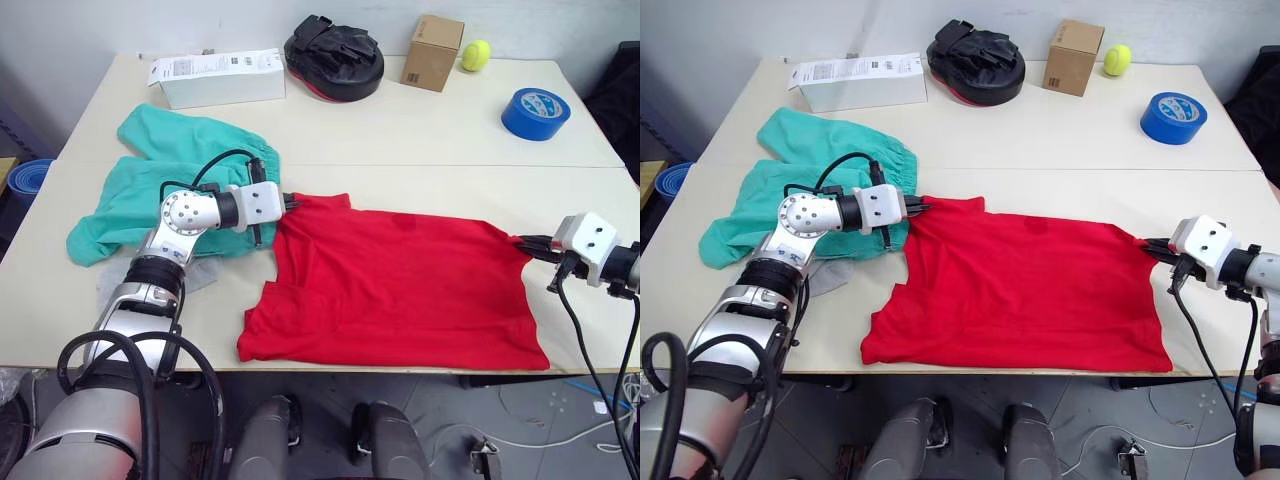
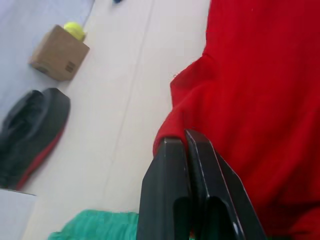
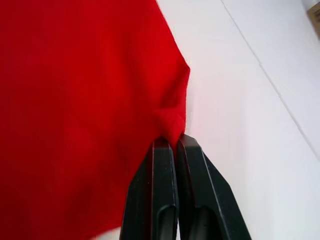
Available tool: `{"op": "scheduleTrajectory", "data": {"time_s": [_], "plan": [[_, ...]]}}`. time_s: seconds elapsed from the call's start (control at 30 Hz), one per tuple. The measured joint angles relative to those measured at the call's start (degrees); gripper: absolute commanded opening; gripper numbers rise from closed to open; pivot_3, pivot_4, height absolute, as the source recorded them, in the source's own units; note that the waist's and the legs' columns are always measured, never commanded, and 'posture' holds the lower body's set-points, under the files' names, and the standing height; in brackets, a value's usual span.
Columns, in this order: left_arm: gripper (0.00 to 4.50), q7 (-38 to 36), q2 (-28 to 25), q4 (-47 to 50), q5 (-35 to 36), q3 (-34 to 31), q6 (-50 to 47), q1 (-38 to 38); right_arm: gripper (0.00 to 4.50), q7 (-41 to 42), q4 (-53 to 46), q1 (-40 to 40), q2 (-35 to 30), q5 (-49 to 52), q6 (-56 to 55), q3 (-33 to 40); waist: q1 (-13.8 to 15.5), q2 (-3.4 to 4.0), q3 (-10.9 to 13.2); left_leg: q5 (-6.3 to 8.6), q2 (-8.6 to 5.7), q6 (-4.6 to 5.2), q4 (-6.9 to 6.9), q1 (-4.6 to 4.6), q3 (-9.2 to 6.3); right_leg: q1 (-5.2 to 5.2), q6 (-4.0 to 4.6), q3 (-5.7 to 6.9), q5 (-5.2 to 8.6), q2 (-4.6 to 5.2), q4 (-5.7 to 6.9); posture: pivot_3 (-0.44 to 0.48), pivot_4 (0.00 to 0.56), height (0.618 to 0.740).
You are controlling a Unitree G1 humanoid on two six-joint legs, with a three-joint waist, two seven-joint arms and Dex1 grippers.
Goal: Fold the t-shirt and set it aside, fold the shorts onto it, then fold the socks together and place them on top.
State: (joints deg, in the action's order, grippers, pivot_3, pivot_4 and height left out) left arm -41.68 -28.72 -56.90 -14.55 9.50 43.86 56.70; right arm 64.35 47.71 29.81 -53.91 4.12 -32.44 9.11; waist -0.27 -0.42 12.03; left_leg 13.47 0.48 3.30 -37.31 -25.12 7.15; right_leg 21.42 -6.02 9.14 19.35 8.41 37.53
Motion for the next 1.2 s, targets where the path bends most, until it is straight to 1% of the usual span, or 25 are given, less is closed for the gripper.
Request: {"op": "scheduleTrajectory", "data": {"time_s": [0.2, 0.3, 0.4, 0.47, 0.6, 0.63, 0.77, 0.8, 0.87, 0.97, 1.07, 1.13, 1.2], "plan": [[0.00, 7.18, -2.66, 0.10, -3.74, 1.37, 11.35, -2.00, 0.05, -5.58, 4.69, -1.06, -1.82, -5.17, -18.40, -1.08, -0.02, 0.00, 0.00, 0.00, 0.00, 0.00, 0.01, 0.02, 0.02, -0.02, 0.00, -0.01, 0.00, 0.02, -0.02, 0.000, 0.150, 0.740], [0.00, 10.11, -4.43, 1.65, -5.84, 2.33, 18.22, -4.30, 0.05, -9.07, 6.30, -2.22, -3.08, -8.34, -27.64, -2.12, 0.07, 0.01, 0.00, 0.00, -0.01, 0.00, 0.02, 0.06, 0.02, -0.05, 0.00, -0.01, 0.00, 0.05, -0.02, 0.000, 0.150, 0.740], [0.00, 14.07, -6.01, 4.22, -9.58, 2.88, 25.11, -6.47, 0.05, -14.29, 7.76, -3.43, -4.83, -13.50, -37.55, -2.54, 0.07, 0.02, -0.01, -0.01, -0.02, 0.01, 0.02, 0.06, 0.02, -0.05, 0.00, -0.04, 0.00, 0.08, -0.04, 0.000, 0.150, 0.740], [0.00, 17.66, -7.34, 6.81, -13.43, 2.81, 30.04, -8.18, 0.05, -19.87, 8.57, -3.75, -6.55, -19.32, -44.25, -2.25, -0.04, 0.03, -0.02, -0.01, -0.03, 0.01, 0.06, 0.12, 0.07, -0.05, 0.00, -0.07, 0.00, 0.11, -0.07, 0.000, 0.150, 0.740], [0.00, 23.30, -8.00, 11.52, -21.60, 2.56, 36.11, -10.68, 0.05, -30.82, 8.23, -4.26, -8.58, -31.79, -51.30, 0.16, 0.05, 0.07, -0.04, -0.01, -0.03, 0.00, 0.10, 0.17, 0.11, -0.05, 0.00, -0.12, 0.00, 0.11, -0.08, 0.000, 0.150, 0.740], [0.00, 24.91, -8.14, 12.33, -24.03, 2.51, 36.84, -11.36, 0.05, -34.54, 7.41, -4.78, -9.24, -36.39, -52.34, 0.66, 0.07, 0.07, -0.04, -0.01, -0.02, 0.00, 0.11, 0.16, 0.12, -0.05, 0.00, -0.11, 0.00, 0.11, -0.08, 0.000, 0.150, 0.740], [0.00, 30.25, -9.06, 14.63, -31.46, 2.62, 37.34, -12.94, 0.05, -52.66, 2.89, -7.96, -13.45, -54.88, -51.03, -0.76, 0.12, 0.09, -0.06, -0.01, -0.02, 0.00, 0.18, 0.15, 0.22, 0.05, 0.00, -0.22, 0.01, 0.13, 0.04, 0.000, 0.150, 0.740], [0.00, 32.05, -9.67, 15.41, -33.65, 2.89, 37.08, -13.00, 0.05, -61.37, 0.91, -8.47, -15.67, -61.57, -48.62, -4.03, 0.07, 0.12, -0.07, -0.01, -0.01, 0.00, 0.20, 0.16, 0.27, 0.09, 0.00, -0.29, 0.01, 0.17, 0.09, 0.000, 0.150, 0.740], [0.00, 34.80, -10.69, 15.76, -36.58, 3.30, 36.47, -13.00, 0.05, -74.16, -1.33, -8.67, -18.71, -70.64, -44.73, -9.31, -0.01, 0.16, -0.11, -0.02, 0.04, -0.05, 0.26, 0.20, 0.32, 0.12, 0.03, -0.71, 0.03, 0.17, 0.09, 0.000, 0.150, 0.740], [0.00, 38.49, -11.62, 16.08, -40.05, 5.06, 35.73, -13.01, 0.05, -88.43, -3.59, -7.73, -20.46, -79.43, -40.52, -17.32, -0.05, 0.15, -0.11, -0.02, 0.13, -0.15, 0.39, 0.40, 0.54, 0.13, 0.08, -1.11, 0.06, 0.11, 0.08, 0.000, 0.150, 0.740], [0.00, 42.85, -12.86, 17.14, -43.19, 7.01, 34.97, -12.98, 0.05, -100.19, -6.10, -6.41, -20.96, -86.57, -36.60, -25.81, 0.00, 0.14, -0.12, -0.02, 0.12, -0.17, 0.78, 0.95, 1.09, 0.13, 0.07, -1.61, 0.14, 0.10, 0.02, 0.000, 0.150, 0.740], [0.00, 44.95, -13.53, 17.78, -44.61, 8.26, 34.57, -12.87, 0.05, -105.39, -6.62, -5.00, -22.04, -89.47, -34.29, -29.67, -0.06, 0.26, -0.20, -0.02, 0.12, -0.18, 0.91, 1.09, 1.26, 0.13, 0.07, -1.78, 0.14, 0.09, 0.01, 0.000, 0.150, 0.740], [0.00, 46.55, -14.06, 17.69, -45.06, 9.53, 34.07, -12.63, 0.45, -108.16, -5.70, -2.84, -22.37, -91.22, -33.07, -33.03, -0.11, 0.25, -0.30, -0.05, 0.16, -0.22, 0.98, 1.16, 1.31, 0.13, 0.08, -1.87, 0.14, 0.06, -0.02, 0.000, 0.150, 0.740]]}}
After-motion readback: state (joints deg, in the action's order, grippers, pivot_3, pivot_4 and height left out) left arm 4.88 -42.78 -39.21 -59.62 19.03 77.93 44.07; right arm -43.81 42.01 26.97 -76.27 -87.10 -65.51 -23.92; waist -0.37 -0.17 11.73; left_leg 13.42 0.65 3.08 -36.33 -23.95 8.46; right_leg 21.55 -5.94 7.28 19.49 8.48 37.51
